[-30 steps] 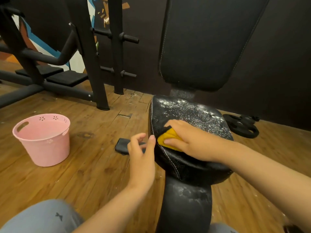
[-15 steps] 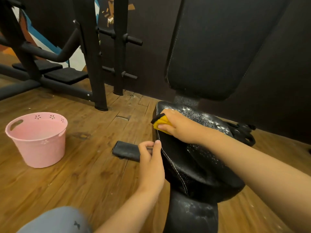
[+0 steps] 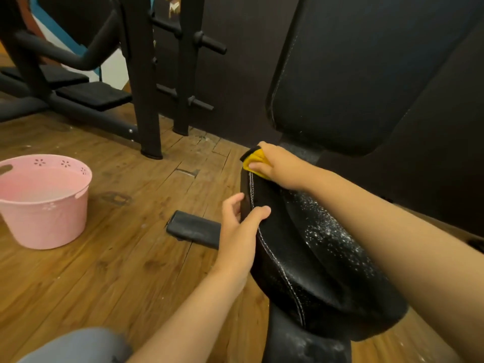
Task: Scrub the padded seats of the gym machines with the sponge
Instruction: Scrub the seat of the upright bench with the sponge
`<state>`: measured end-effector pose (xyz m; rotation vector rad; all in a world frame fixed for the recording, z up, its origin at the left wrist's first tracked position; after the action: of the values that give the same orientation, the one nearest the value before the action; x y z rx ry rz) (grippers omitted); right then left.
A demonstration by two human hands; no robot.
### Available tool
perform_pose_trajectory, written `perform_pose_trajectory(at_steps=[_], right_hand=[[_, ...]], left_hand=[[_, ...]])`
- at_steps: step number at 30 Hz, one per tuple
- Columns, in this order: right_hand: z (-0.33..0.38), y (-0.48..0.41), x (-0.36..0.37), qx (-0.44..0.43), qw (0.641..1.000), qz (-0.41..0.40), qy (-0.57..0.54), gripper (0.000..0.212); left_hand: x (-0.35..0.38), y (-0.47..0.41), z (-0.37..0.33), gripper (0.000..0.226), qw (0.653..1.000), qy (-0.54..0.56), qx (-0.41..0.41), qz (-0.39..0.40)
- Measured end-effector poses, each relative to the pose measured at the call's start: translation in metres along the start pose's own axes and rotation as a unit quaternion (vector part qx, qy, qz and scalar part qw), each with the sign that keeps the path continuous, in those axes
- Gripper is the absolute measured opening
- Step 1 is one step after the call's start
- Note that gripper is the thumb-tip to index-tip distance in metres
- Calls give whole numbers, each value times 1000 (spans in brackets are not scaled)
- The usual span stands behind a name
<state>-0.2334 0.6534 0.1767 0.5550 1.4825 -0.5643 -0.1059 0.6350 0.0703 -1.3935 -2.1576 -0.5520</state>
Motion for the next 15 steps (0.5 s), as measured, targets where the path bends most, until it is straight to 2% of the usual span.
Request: perform_pose_trajectory(at_steps=[4,10,15], right_hand=[[0,14,2,0,998,2,-67,42],[-8,23,5,-63,996,31,-52,36],[-40,-37,5,2,1000,19,-16,60]], left_hand=[[0,-5,0,42,1000,18,-18,-5],[2,-8,3,37,999,30,3,-18],[2,-6,3,37,999,30,4,-18]])
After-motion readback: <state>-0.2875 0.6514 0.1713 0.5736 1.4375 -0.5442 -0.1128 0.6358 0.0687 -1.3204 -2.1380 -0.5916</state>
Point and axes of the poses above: each hand's wrist, its own y-axis away from the middle knuckle, its own x-axis out of the palm, z = x × y, the point moved 6 cm from there along -y, towards the middle knuckle, and after that the axes turned 4 degrees about z, right-handed, at the moved point
